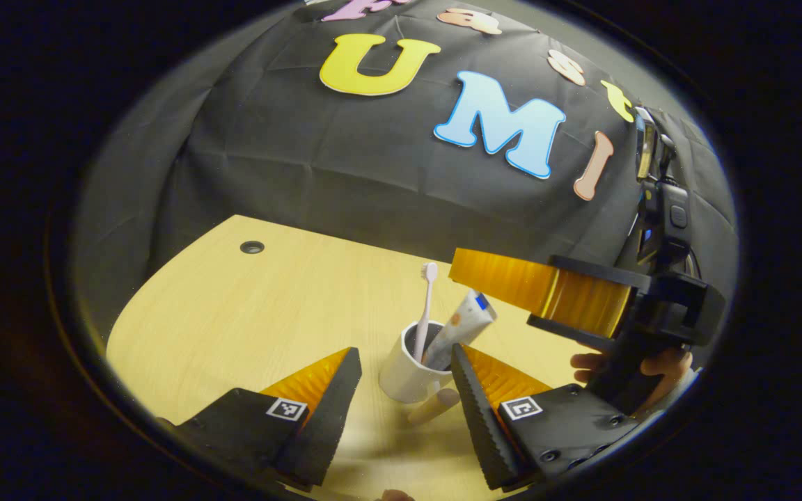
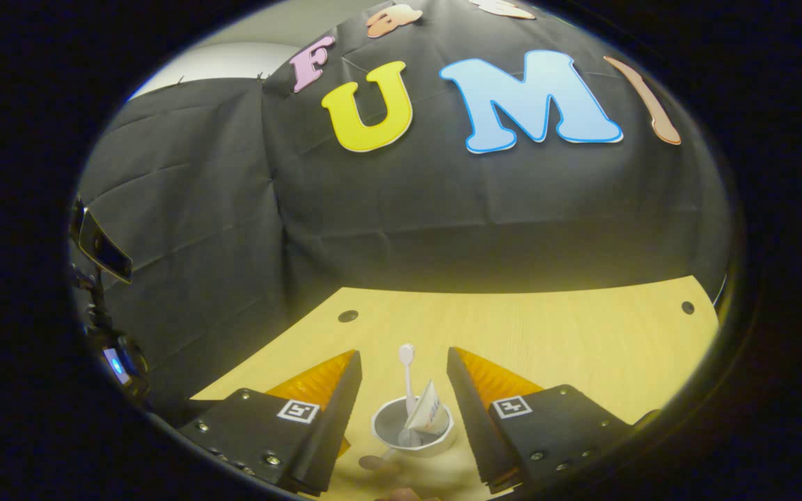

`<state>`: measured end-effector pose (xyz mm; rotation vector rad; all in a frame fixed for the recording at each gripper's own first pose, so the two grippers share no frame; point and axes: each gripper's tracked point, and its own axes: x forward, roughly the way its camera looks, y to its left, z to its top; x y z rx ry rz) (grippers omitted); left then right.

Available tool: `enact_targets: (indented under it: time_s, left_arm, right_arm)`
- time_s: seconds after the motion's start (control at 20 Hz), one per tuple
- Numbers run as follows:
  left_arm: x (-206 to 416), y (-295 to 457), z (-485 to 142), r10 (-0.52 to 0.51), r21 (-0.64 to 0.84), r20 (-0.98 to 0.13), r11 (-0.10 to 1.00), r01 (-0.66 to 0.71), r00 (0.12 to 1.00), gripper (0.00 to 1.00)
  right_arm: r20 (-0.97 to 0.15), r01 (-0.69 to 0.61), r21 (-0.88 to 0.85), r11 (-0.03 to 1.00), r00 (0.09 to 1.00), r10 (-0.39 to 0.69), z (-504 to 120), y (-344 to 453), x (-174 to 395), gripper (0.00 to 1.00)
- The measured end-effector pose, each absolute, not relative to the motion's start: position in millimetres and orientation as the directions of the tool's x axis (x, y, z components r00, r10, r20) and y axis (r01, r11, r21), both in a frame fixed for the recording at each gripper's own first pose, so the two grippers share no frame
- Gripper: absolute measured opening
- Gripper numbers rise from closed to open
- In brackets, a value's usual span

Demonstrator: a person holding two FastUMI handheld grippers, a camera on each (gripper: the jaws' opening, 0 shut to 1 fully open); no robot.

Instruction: Put the toothbrush and toothpaste on the desktop into the cup, then pick up the cup and place it on the coaster on the desktop.

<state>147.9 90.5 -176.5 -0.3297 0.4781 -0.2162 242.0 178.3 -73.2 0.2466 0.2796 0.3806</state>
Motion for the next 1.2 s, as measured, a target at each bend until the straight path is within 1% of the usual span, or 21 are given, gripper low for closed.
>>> enact_targets:
  time_s: [0.2,0.25,0.4,0.5,0.55,0.65,0.7,0.8,0.85,0.9,0.95,1.0,1.1,1.15,1.2]
  left_arm:
    - [145,79,-183,-0.289,-0.365,-0.443,0.923,0.124,0.848,0.83]
    - [144,75,-185,-0.289,-0.366,-0.453,0.923,0.12,0.843,0.89]
    - [144,66,-190,-0.283,-0.352,-0.481,0.929,0.113,0.83,0.89]
    - [146,61,-194,-0.281,-0.341,-0.502,0.933,0.112,0.818,0.86]
    - [147,58,-196,-0.285,-0.339,-0.513,0.934,0.114,0.81,0.86]
    - [150,49,-206,-0.294,-0.331,-0.552,0.936,0.118,0.781,0.89]
    - [151,45,-212,-0.299,-0.328,-0.574,0.937,0.12,0.762,0.86]
    - [151,39,-222,-0.307,-0.323,-0.618,0.938,0.123,0.723,0.86]
    - [153,36,-227,-0.306,-0.316,-0.641,0.941,0.122,0.704,0.83]
    - [154,34,-233,-0.298,-0.305,-0.665,0.945,0.115,0.685,0.89]
    - [157,32,-238,-0.294,-0.301,-0.684,0.947,0.11,0.668,0.83]
    - [159,31,-243,-0.291,-0.298,-0.705,0.949,0.102,0.647,0.86]
    - [163,30,-255,-0.281,-0.288,-0.748,0.954,0.087,0.601,0.86]
    - [164,31,-260,-0.279,-0.284,-0.767,0.955,0.084,0.578,0.89]
    - [166,31,-265,-0.275,-0.279,-0.782,0.957,0.08,0.56,0.89]
  right_arm:
    - [-0.215,-0.305,0.273,0.912,0.905,0.367,-61,162,231,0.75]
    - [-0.217,-0.294,0.264,0.919,0.91,0.353,-60,156,226,0.75]
    - [-0.223,-0.262,0.236,0.936,0.923,0.314,-55,137,217,0.75]
    - [-0.228,-0.243,0.231,0.942,0.928,0.296,-53,127,212,0.75]
    - [-0.228,-0.235,0.228,0.945,0.931,0.286,-51,122,208,0.75]
    - [-0.229,-0.208,0.218,0.953,0.939,0.258,-49,108,206,0.75]
    - [-0.232,-0.199,0.218,0.955,0.94,0.249,-49,102,204,0.75]
    - [-0.244,-0.172,0.226,0.959,0.943,0.227,-50,88,201,0.75]
    - [-0.249,-0.16,0.234,0.959,0.944,0.218,-52,82,200,0.75]
    - [-0.257,-0.147,0.241,0.959,0.943,0.209,-55,75,199,0.75]
    - [-0.265,-0.134,0.246,0.96,0.944,0.199,-57,69,197,0.75]
    - [-0.273,-0.119,0.244,0.962,0.944,0.186,-60,61,197,0.75]
    - [-0.294,-0.097,0.23,0.968,0.942,0.164,-68,46,195,0.75]
    - [-0.306,-0.086,0.217,0.972,0.94,0.151,-74,39,194,0.75]
    - [-0.317,-0.075,0.205,0.976,0.938,0.139,-78,32,192,0.75]
